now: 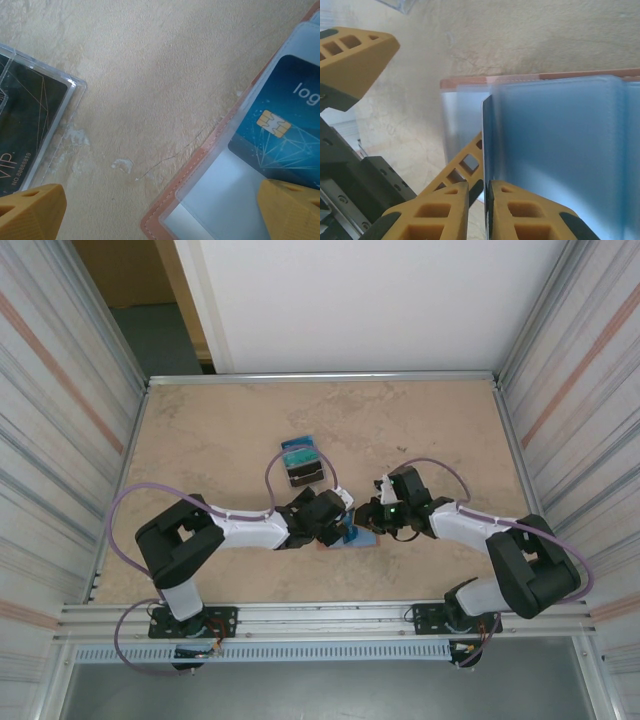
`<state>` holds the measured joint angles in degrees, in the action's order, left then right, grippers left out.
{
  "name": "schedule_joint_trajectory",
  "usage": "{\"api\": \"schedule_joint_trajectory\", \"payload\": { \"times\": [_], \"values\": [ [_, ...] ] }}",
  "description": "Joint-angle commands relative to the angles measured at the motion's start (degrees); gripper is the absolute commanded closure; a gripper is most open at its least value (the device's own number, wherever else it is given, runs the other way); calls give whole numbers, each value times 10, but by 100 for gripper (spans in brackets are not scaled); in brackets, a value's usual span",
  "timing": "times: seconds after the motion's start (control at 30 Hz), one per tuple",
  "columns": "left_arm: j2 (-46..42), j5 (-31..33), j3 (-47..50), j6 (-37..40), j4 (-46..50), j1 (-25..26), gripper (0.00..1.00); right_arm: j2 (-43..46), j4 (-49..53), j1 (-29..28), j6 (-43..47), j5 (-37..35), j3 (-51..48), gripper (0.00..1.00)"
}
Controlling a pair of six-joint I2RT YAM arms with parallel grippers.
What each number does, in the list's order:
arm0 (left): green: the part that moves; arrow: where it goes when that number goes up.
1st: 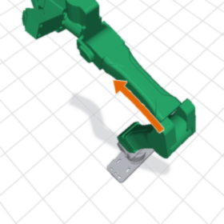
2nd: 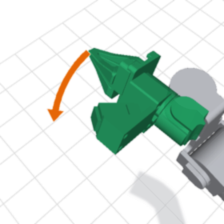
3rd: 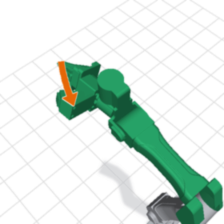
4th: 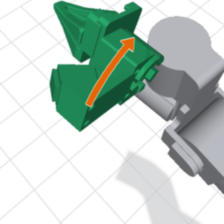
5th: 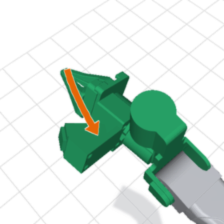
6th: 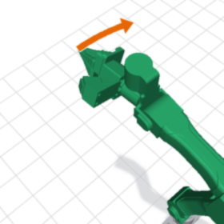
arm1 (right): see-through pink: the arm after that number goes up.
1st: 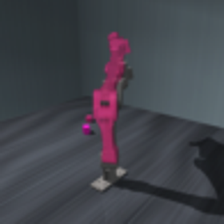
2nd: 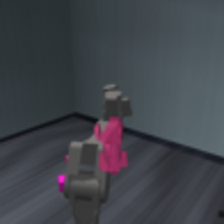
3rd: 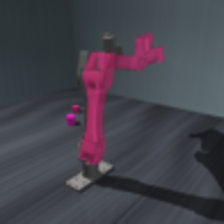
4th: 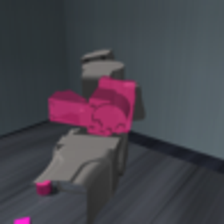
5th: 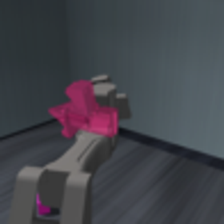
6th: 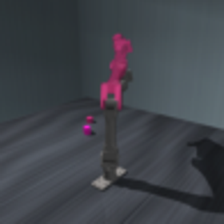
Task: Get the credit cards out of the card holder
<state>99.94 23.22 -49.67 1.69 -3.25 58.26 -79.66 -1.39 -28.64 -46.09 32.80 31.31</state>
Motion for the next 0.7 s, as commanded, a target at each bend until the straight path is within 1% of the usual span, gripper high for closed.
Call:
{"api": "schedule_joint_trajectory", "payload": {
  "times": [0.0,0.1,0.33,0.53,0.67],
  "values": [
    [-10,-6,14,-16,3,4,1,-15,-10,-11,-8,-15,3,82],
    [-12,-5,16,-17,2,4,1,-26,3,-18,-3,-33,9,84],
    [-17,6,18,-16,5,4,1,-17,76,-25,26,-93,30,100],
    [-42,27,30,-9,9,4,1,37,152,-26,60,-129,54,100],
    [-75,36,34,-1,15,3,1,76,194,-25,84,-146,70,100]
  ]
}}
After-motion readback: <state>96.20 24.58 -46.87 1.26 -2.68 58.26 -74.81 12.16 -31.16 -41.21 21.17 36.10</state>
